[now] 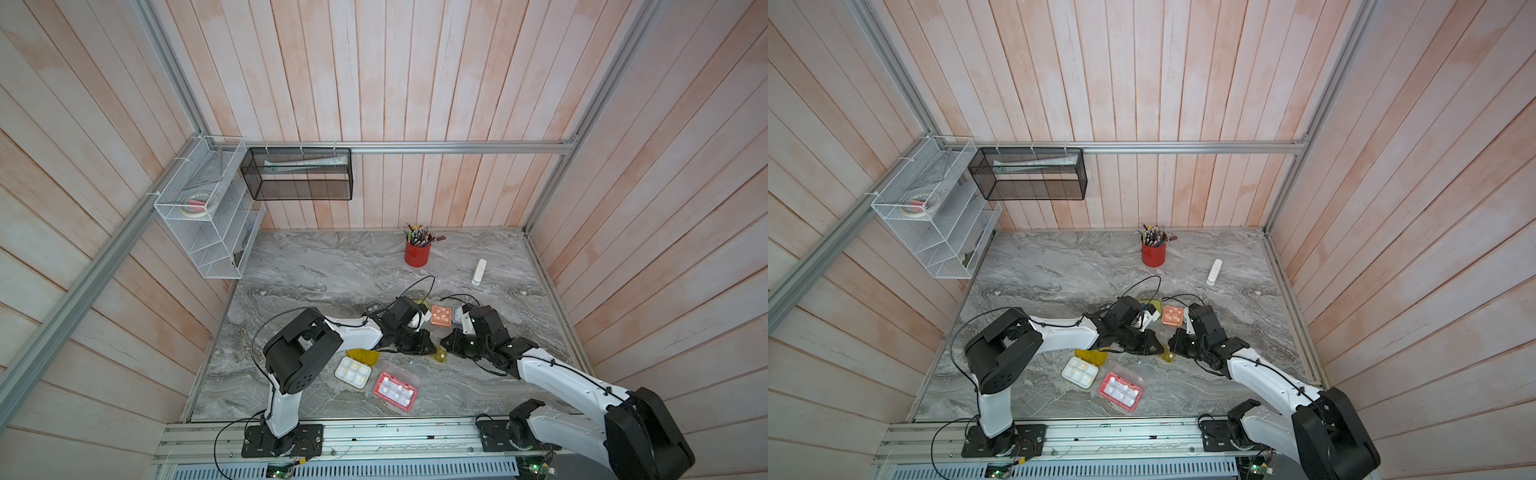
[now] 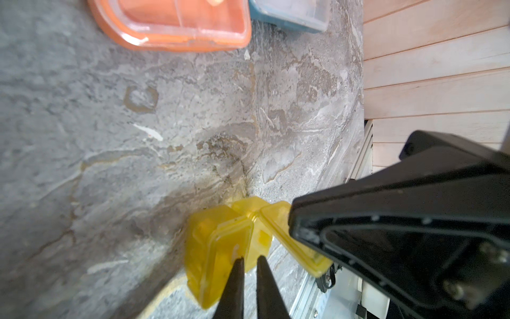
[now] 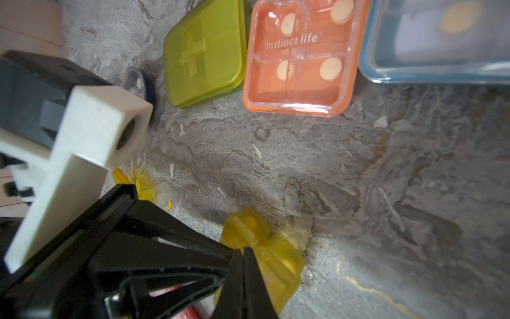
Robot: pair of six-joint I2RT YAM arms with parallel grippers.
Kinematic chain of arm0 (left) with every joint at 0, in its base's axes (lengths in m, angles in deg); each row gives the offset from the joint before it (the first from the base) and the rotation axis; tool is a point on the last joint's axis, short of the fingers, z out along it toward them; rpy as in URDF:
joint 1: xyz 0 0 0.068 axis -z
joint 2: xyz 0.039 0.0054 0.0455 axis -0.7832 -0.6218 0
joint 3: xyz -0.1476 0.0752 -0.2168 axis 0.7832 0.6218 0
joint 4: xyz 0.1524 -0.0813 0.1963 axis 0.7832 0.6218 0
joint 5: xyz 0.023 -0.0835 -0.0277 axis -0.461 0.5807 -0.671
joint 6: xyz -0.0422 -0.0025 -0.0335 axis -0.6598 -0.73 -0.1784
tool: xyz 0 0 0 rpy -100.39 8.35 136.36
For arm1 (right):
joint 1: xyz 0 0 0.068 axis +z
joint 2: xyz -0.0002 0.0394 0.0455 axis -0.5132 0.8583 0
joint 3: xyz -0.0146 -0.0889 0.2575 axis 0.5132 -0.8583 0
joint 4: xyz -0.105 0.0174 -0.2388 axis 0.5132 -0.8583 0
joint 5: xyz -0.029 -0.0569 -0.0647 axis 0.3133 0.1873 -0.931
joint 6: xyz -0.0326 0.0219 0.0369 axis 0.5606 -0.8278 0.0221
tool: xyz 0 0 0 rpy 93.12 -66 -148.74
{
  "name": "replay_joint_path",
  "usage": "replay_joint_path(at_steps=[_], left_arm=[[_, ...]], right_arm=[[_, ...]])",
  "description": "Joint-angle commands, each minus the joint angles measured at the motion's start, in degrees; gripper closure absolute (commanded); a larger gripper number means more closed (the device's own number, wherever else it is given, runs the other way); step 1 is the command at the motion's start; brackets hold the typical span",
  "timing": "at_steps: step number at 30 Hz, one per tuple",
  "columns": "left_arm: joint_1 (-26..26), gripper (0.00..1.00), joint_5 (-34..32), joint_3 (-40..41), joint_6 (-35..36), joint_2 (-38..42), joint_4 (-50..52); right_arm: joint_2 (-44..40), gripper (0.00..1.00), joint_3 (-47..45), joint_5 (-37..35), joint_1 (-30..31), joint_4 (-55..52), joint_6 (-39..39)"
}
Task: Close pillboxes
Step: Close the lid on the pillbox.
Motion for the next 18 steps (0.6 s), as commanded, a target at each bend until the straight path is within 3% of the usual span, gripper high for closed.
replay_joint_path(at_steps=[1,18], left_arm=[[0.30,0.86,-1.31,-0.37,0.88,-2.14,2.54],[0.30,0.86,-1.48,-0.59,0.63,-2.50,2.67]], right_arm=[[-1.33,0.94,-1.19,0.31,0.85,-0.17,-1.28],[-3.49,0.94,-6.08,-0.32,2.58,1.15,-3.72]])
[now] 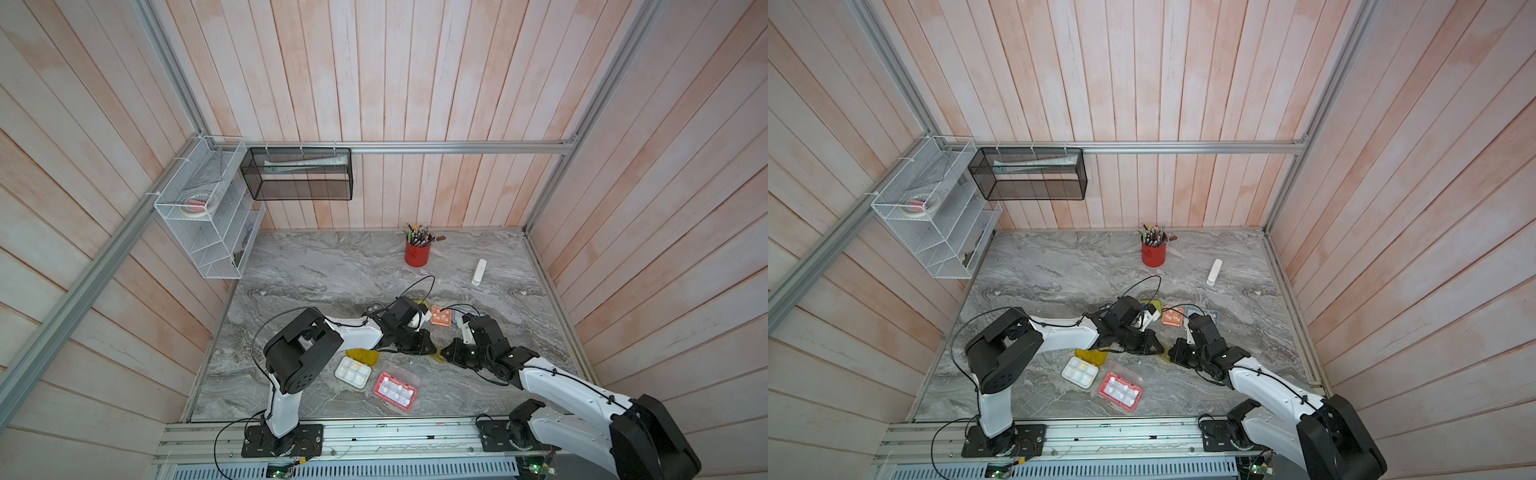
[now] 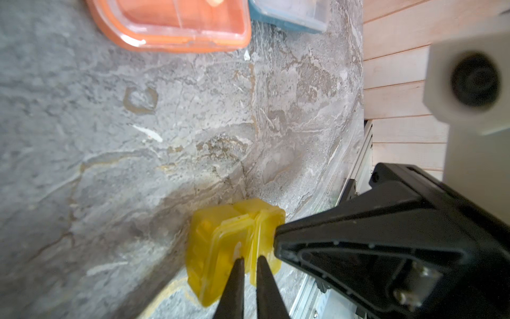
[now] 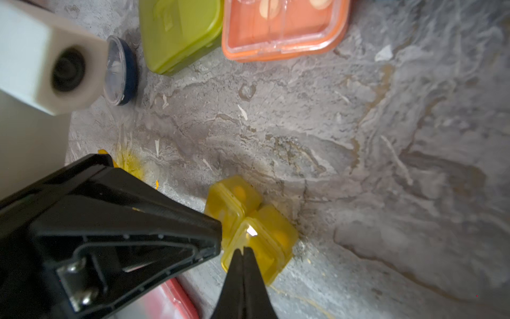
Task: Close pillboxes
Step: Close the lid on the pillbox.
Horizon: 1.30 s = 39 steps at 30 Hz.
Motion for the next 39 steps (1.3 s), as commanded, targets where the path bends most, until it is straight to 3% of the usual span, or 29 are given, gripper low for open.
replay_joint_path(at_steps=[1,39], left_arm=[[0.30,0.86,-1.50,-0.46,0.66,-2.33,2.69],[0.39,0.86,-1.15,-1.07,0.48,-3.19,3.04]], right_arm=[[-0.61,0.94,-1.10,-0.17,0.35,0.53,-0.95],[1.67,0.95,-4.27,0.16,0.49,3.69,-1.49]])
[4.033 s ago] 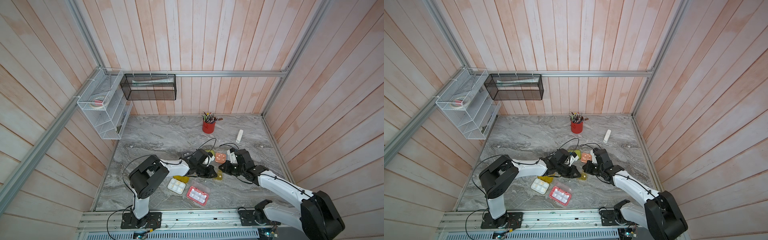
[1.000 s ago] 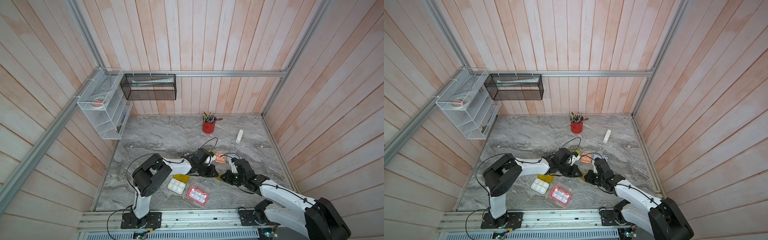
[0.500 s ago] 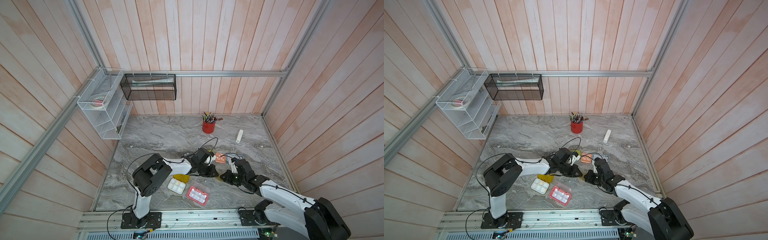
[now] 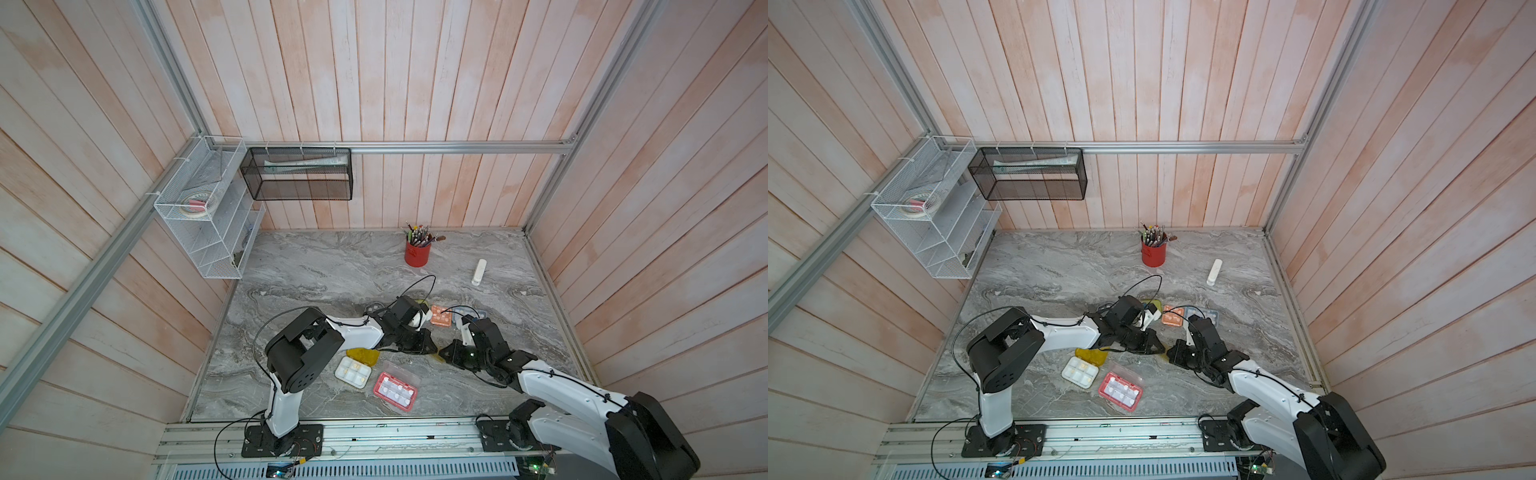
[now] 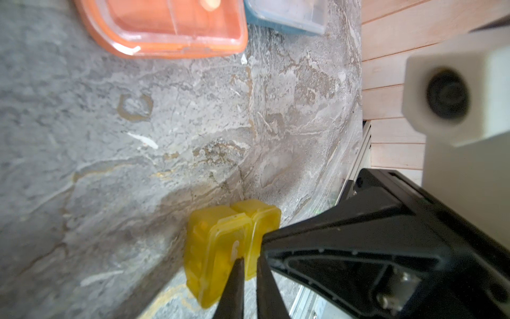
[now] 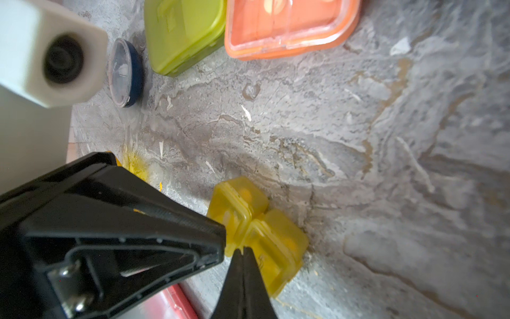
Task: Close pillboxes
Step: Close the lid on the pillbox.
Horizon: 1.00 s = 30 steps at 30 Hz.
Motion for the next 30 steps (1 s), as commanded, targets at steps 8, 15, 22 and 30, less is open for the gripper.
replay_joint_path(at_steps=[8,15,22,30], left_arm=[[0.39,0.86,-1.52,-1.17,0.66,-3.09,3.77],[0.43,0.86,-1.77,-2.00,0.74,-2.92,4.44],[0.08,0.78,-1.78,-5.20,1.45,-1.76,6.61],[-2.18,0.62,-1.69,-6.36,1.97,4.50,8.82]], right_arm=[[0.60,0.94,-1.71,-1.83,0.33,-5.36,0.11],[-0.85,0.94,-1.42,-0.91,0.36,-3.40,0.07],[-5.42,0.94,3.41,-2.93,0.34,-5.05,2.33],[-7.11,0.94,7.99,-2.72,0.34,-8.55,3.69]])
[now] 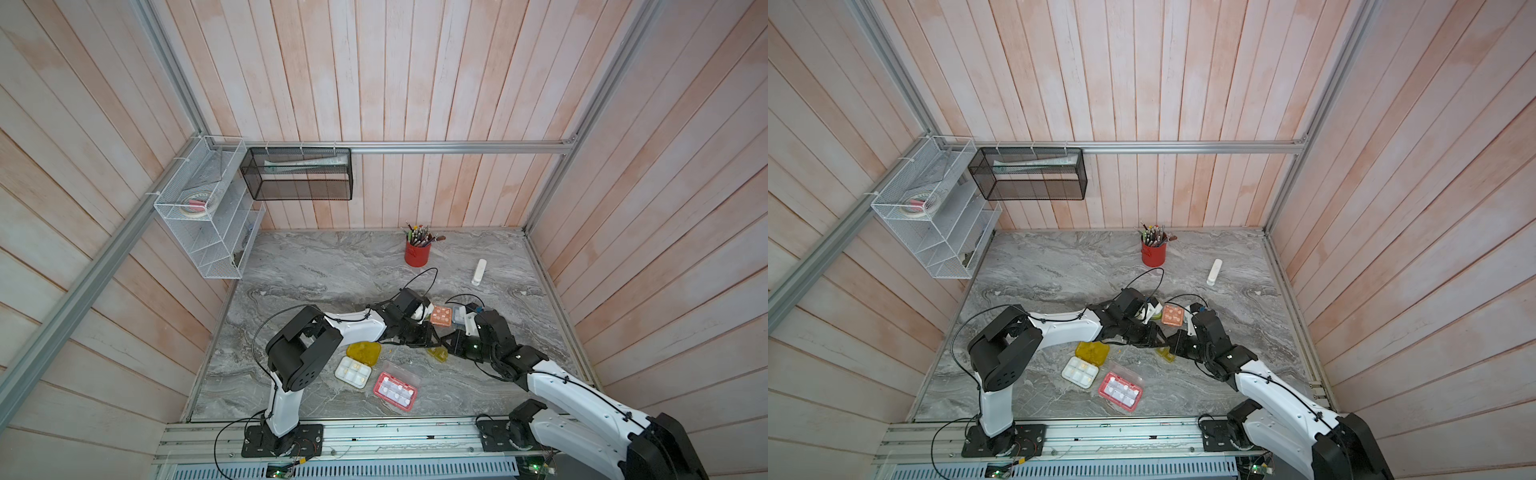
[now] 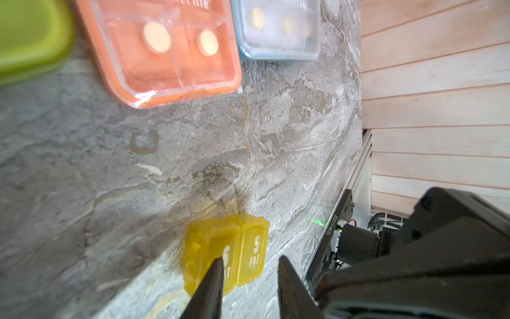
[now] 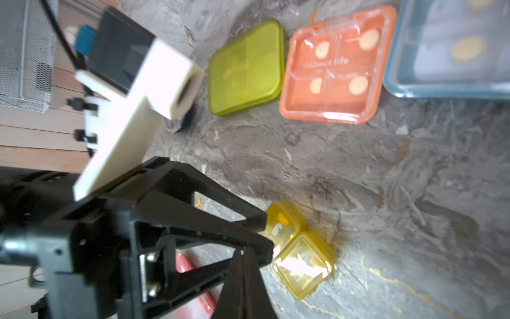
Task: Close pillboxes
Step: Close the lid on the pillbox.
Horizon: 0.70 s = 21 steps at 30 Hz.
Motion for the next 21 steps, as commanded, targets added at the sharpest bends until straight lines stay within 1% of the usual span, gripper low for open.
replay_joint_path(at_steps=[1,3,6,8,13,17,21], left_arm=[[-1.40,0.61,-0.86,-0.37,1.34,5.18,1.89],[-2.37,0.61,-1.04,0.65,1.64,8.11,2.28],[-3.95,0.59,-1.86,3.10,2.38,13.29,3.41],[-5.22,0.57,-2.51,5.14,3.08,17.17,4.69],[-8.52,0.53,-4.10,12.13,4.71,26.65,7.66],[-11.46,0.50,-3.99,19.12,4.94,33.11,8.23],[-14.24,0.50,-3.09,25.21,3.80,37.90,7.40]], right_arm=[[-0.78,0.94,1.41,-0.15,0.33,-3.11,1.32],[-1.31,0.90,1.37,1.31,0.35,-3.05,1.44],[-1.56,0.80,1.46,4.46,1.06,-2.42,2.02],[-1.74,0.71,1.98,5.03,2.81,-2.49,2.39],[-0.16,0.56,3.76,6.70,8.45,-1.71,3.97],[2.92,0.50,5.38,8.19,12.78,-0.90,6.28],[7.15,0.47,9.11,8.34,18.07,-2.53,9.89]])
